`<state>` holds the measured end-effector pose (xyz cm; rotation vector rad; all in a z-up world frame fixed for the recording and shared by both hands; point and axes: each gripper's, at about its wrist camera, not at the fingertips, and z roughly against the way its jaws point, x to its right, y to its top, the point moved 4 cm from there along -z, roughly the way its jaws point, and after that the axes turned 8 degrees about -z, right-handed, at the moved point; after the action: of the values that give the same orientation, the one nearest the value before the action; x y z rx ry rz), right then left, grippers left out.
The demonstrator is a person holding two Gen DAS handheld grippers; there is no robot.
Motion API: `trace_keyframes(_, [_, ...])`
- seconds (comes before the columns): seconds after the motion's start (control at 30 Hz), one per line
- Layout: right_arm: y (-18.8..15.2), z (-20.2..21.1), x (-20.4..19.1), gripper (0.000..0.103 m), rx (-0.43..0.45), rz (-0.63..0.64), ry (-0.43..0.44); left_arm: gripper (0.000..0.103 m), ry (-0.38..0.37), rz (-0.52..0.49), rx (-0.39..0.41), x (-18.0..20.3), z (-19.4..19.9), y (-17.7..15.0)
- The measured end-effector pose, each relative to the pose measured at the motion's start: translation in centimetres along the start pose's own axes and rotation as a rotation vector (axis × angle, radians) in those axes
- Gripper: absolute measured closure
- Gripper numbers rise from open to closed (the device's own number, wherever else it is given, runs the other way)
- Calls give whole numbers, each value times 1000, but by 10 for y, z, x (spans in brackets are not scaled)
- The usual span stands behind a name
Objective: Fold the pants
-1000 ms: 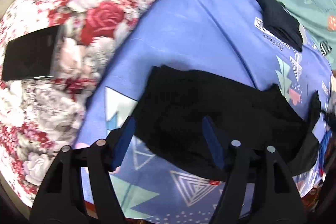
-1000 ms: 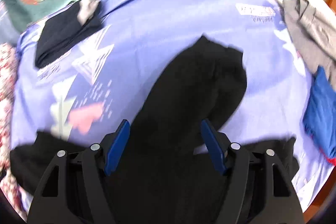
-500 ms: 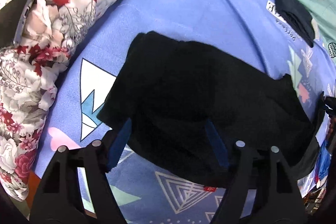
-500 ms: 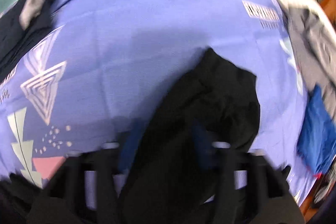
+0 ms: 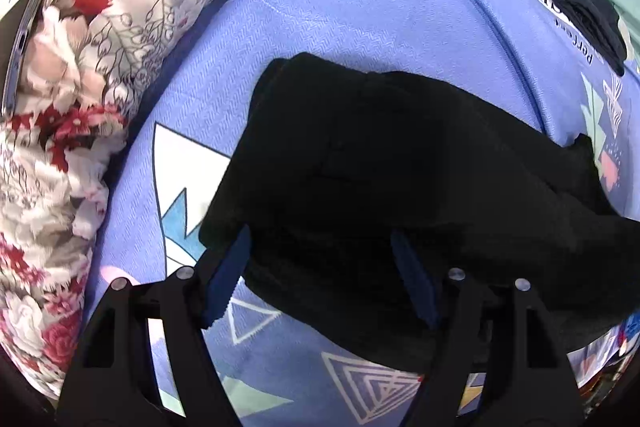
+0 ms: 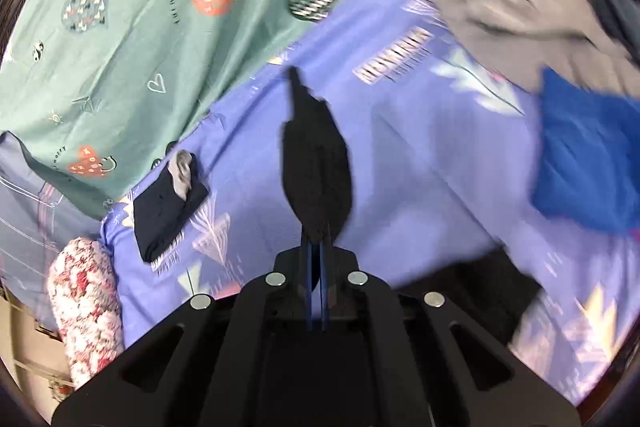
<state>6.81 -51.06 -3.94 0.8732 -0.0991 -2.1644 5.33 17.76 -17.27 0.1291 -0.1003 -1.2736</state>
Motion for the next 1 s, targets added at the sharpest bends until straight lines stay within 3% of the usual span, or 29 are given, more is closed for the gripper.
trace_keyframes(0.23, [-80,-26,104,101,-126,-191,-163,30,35,-48,-18,15,-6,13])
trace_keyframes(0.43, [-98,-29,116,96,-157,-231,-183,30,14,-41,-10,10,0,8])
trace_keyframes(0.47, [-94,-27,115,90,-151,-236,-183,30,8,-41,-6,9,1,6])
trace_keyframes(0.5, [-90,-23,115,66,-132,-251,-180,30,3,-41,-3,8,2,5])
trace_keyframes(0.57, [-79,-13,114,40,-45,-270,-181,30,-13,-35,3,2,7,3])
trace_keyframes(0.63, [-69,-17,111,41,-27,-246,-203,30,-29,-26,7,-1,7,3])
trace_keyframes(0.73, [-59,-28,113,63,-37,-238,-265,30,-40,-11,12,-7,5,3])
trace_keyframes(0.8, [-57,-31,116,101,-48,-226,-345,30,-24,-14,20,-8,4,5])
trace_keyframes(1.0, [-65,-3,114,102,12,-176,-343,30,17,-8,41,-25,-3,10])
